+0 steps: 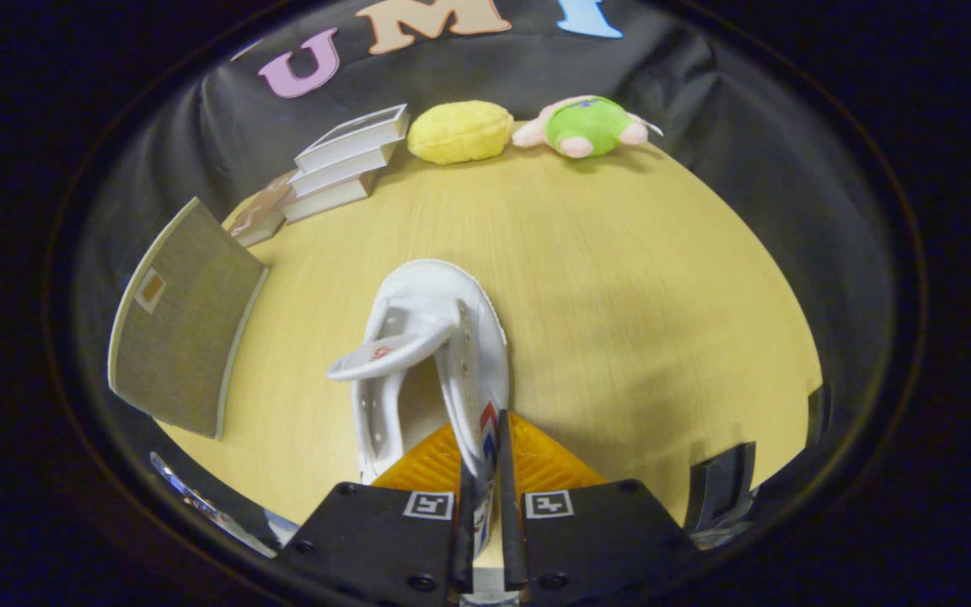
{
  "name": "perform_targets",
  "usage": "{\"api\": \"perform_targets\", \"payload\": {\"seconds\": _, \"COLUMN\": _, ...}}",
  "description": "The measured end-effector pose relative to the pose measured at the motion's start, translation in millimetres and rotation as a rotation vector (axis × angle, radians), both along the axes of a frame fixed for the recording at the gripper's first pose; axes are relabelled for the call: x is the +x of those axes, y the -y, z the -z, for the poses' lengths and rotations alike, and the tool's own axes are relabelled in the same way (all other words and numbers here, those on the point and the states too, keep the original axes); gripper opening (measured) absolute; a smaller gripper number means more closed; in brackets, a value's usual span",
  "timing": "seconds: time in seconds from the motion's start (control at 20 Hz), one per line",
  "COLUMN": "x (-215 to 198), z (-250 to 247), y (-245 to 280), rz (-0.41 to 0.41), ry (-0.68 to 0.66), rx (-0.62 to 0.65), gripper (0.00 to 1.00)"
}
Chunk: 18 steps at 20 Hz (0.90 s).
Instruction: Open the storage box then place both shoes into the box .Put the left shoe in first, then the right shoe, with the right side of both shoes facing outward in a uniform manner.
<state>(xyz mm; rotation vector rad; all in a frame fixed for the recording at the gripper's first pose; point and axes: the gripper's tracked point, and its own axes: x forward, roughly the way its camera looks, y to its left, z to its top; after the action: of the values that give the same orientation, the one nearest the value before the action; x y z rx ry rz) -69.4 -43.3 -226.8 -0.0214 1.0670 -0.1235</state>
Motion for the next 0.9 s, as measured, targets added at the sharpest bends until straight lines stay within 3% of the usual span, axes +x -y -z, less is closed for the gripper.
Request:
{"api": "perform_targets", "payload": {"seconds": 0.25, "x": 0, "z": 2, "y": 0, "rz": 0.074, "ry": 0.069, "rx": 0.137, "gripper": 0.14}}
{"api": "perform_targets", "payload": {"seconds": 0.45, "x": 2, "z": 7, "y": 0, "rz": 0.199, "ry": 0.110, "rx": 0.252, "gripper": 0.09}}
{"api": "perform_targets", "payload": {"seconds": 0.6, "x": 1, "z": 8, "y": -20, "rz": 0.265, "ry": 0.085, "rx": 0.430, "gripper": 0.08}}
{"api": "perform_targets", "payload": {"seconds": 0.75, "x": 4, "z": 3, "y": -52, "rz": 0.271, "ry": 0.070, "rx": 0.557, "gripper": 0.07}}
{"api": "perform_targets", "payload": {"seconds": 0.9, "x": 21, "z": -26, "y": -91, "rz": 0.218, "ry": 0.114, "rx": 0.615, "gripper": 0.07}}
